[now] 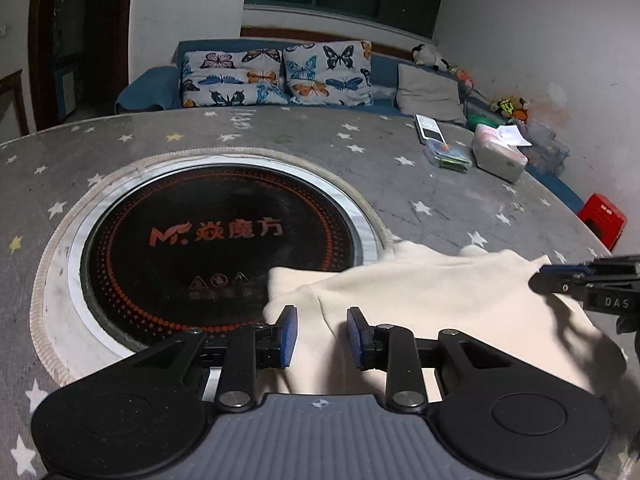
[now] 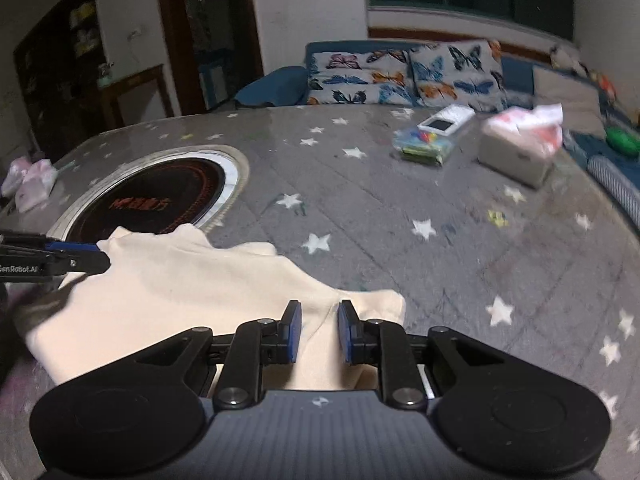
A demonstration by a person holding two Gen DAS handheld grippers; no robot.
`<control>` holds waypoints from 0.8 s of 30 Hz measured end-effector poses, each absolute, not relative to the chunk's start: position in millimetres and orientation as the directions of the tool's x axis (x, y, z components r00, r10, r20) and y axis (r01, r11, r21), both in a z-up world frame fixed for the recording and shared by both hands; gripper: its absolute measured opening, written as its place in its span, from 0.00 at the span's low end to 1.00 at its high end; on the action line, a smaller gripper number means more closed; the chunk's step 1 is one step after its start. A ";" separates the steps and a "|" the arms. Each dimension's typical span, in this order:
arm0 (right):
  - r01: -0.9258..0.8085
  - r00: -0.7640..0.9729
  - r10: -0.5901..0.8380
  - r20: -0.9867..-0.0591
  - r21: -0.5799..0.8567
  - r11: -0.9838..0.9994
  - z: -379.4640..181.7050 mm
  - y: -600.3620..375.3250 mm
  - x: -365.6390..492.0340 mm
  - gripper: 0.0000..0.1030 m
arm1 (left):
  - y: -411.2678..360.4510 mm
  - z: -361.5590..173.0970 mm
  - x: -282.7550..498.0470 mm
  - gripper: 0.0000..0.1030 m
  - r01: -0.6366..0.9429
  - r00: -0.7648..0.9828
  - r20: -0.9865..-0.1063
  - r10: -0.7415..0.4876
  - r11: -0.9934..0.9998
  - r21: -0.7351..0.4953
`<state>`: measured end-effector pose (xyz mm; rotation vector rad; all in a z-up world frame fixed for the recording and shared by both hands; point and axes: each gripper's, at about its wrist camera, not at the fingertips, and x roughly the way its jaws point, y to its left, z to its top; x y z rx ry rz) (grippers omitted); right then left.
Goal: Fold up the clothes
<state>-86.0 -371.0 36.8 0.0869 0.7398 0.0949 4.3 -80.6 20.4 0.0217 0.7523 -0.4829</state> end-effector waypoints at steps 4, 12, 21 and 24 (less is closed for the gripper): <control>-0.047 0.746 0.110 -0.656 0.113 0.993 40.1 -369.2 -90.6 0.18 | -81.2 26.5 2.9 0.30 0.427 0.634 -0.653 -0.415 0.891 -0.152; -0.043 0.743 0.104 -0.661 0.108 0.993 38.9 -366.0 -88.5 0.24 | -91.8 23.6 7.8 0.33 0.406 0.642 -0.676 -0.361 0.909 -0.100; -0.093 0.763 0.131 -0.633 0.093 0.991 56.5 -346.6 -105.5 0.44 | -95.1 32.0 -5.8 0.53 0.404 0.653 -0.675 -0.345 0.912 -0.075; -0.111 0.762 0.144 -0.631 0.092 0.990 57.4 -338.6 -112.3 0.51 | -94.9 34.3 -11.5 0.59 0.403 0.659 -0.670 -0.342 0.913 -0.069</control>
